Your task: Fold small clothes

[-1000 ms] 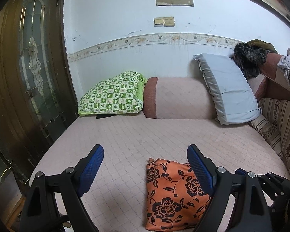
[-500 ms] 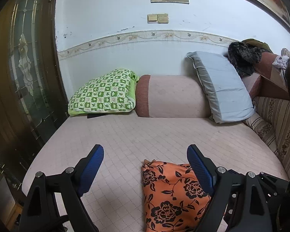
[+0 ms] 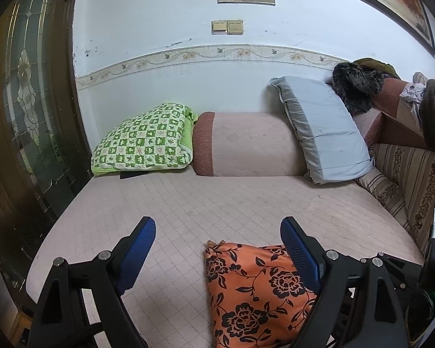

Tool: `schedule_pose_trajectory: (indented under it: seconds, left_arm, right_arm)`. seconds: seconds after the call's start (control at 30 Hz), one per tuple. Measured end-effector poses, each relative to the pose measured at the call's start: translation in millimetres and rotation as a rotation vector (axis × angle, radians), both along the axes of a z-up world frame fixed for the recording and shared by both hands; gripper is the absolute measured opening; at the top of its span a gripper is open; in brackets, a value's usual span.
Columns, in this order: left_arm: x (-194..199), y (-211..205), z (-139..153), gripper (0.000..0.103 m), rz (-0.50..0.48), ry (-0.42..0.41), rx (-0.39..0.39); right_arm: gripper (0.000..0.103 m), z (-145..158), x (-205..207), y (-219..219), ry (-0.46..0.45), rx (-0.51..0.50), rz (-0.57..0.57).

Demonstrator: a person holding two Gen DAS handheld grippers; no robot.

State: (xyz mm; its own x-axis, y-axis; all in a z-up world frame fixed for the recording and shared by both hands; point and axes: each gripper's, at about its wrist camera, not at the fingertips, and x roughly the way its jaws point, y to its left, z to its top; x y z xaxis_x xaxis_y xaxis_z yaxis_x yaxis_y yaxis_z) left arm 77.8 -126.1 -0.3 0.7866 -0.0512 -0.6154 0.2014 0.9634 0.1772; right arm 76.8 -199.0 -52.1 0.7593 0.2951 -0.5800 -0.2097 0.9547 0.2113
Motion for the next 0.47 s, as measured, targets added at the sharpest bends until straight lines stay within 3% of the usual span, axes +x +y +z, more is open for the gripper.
schedule_pose_trajectory:
  seconds: [0.47]
  left_arm:
    - [16.7,5.0,-4.3,0.088,-0.016,0.003,-0.07]
  right_arm:
    - [0.03,2.9,14.9,-1.6,-0.009,0.027,0.009]
